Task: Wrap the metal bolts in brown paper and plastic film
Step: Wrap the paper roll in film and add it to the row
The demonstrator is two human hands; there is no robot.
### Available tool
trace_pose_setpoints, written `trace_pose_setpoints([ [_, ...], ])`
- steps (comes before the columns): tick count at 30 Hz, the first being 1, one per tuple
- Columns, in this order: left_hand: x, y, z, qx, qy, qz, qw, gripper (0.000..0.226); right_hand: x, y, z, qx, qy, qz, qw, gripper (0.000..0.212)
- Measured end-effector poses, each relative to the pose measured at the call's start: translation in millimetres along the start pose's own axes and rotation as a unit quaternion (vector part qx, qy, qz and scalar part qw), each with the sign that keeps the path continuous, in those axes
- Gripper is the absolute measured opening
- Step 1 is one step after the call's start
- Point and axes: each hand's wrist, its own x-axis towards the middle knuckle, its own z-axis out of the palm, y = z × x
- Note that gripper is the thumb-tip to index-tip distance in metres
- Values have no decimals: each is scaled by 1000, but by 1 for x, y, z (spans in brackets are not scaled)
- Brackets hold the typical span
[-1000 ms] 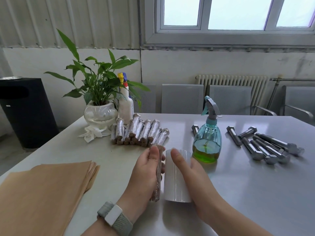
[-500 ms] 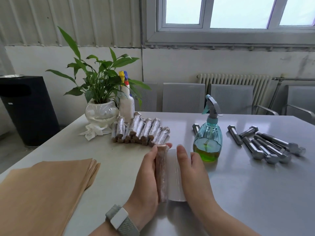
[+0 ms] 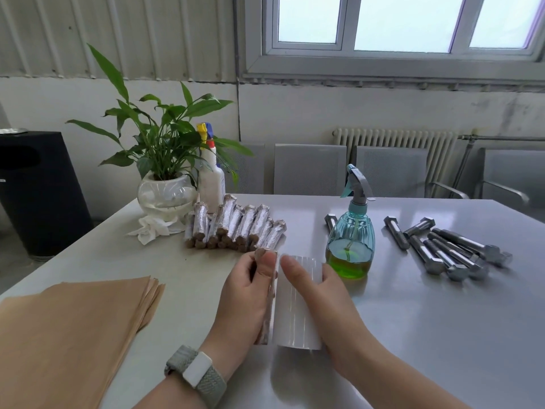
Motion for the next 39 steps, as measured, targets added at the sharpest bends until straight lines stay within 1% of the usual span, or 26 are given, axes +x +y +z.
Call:
trace_pose_setpoints([
  [2,-3,2,3,-77,-5,-25,997,41,-4,2,3,-8,17,-30,999,93],
  [3,-5,4,5,-122,-9,-48,991,41,-5,3,4,-15,23,-45,999,92],
  [5,-9,6,7,-192,-17,-87,977,50,-5,4,4,-38,36,-58,997,88],
  [7,-12,8,8,-215,-20,-122,969,59,-3,7,4,-52,48,-48,996,87],
  [9,-13,9,7,-238,-33,-168,956,62,0,9,4,-59,61,-31,996,83],
  [11,-13,9,8,-266,-31,-184,946,60,4,7,2,-91,78,-24,993,78],
  [13,-12,9,10,-287,-23,-186,939,54,7,3,-1,-99,93,-19,991,69],
  [14,-12,9,11,-289,-25,-190,938,52,8,2,-2,-89,93,-12,992,65],
  [16,-11,9,13,-269,-33,-188,944,51,9,3,-3,-45,71,13,996,70],
  [18,-9,9,12,-243,-29,-169,955,53,8,6,-5,8,18,45,999,78],
  [19,-7,9,11,-236,-28,-160,958,53,6,6,-6,21,-14,54,998,78],
  [21,-4,9,10,-228,-25,-144,963,53,5,5,-8,21,-55,48,997,68],
  [23,-1,8,9,-222,-22,-139,965,53,6,4,-10,7,-64,27,998,60],
  [25,1,8,6,-203,-18,-136,969,55,7,5,-9,-26,-56,-4,998,65],
  [28,1,4,4,-130,-11,-109,985,56,8,5,-8,-46,-15,-13,999,74],
  [30,-1,2,3,-87,2,-84,993,55,6,5,-8,-47,-6,-18,999,76],
  [32,-3,2,5,-73,6,-68,995,52,3,5,-7,-40,4,-33,999,73],
  [35,-6,7,8,-101,10,-68,993,55,-1,6,-3,-12,20,-40,999,74],
  [37,-7,10,8,-160,7,-97,982,59,-3,8,0,4,33,-26,999,75],
  [39,-10,13,8,-216,-1,-131,968,59,-4,10,2,-7,52,-30,998,75],
])
